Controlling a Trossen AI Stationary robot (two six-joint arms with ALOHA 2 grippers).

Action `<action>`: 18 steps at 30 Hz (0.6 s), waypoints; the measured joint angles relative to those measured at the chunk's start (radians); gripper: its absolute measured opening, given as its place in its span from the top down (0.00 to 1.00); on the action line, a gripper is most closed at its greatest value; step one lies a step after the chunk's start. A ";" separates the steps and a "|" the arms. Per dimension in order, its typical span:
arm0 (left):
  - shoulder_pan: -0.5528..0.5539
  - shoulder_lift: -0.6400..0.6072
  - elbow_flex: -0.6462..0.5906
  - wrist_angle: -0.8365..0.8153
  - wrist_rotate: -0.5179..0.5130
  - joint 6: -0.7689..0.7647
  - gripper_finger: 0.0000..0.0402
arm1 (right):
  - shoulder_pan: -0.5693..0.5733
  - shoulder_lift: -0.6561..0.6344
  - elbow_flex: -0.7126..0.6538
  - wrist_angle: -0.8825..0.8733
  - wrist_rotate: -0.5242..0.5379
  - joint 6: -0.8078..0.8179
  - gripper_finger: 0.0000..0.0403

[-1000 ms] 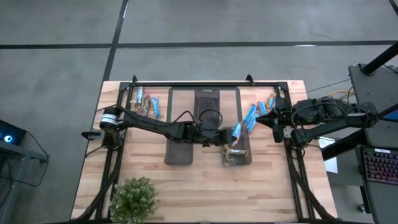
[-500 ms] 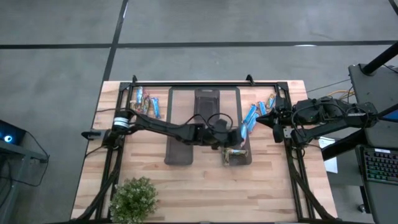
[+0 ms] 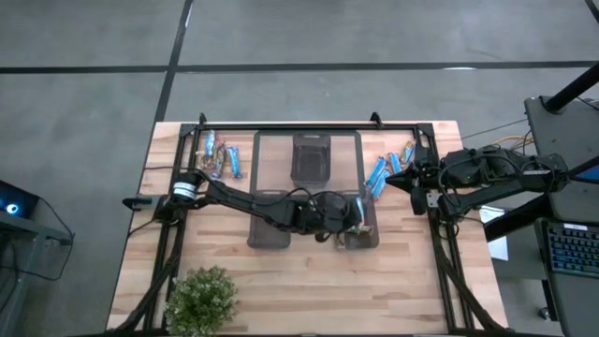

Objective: Pick and place Granola Bars by type
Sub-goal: Put the orange granola bar into the bottom right black bin

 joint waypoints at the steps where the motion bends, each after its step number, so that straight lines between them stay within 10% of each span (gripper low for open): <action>1: -0.001 0.003 0.000 0.003 -0.001 -0.002 0.89 | 0.000 0.000 0.000 0.000 0.000 -0.002 0.97; 18: -0.001 0.008 -0.014 0.003 -0.081 0.006 0.88 | 0.000 0.000 0.000 -0.006 -0.008 -0.004 0.97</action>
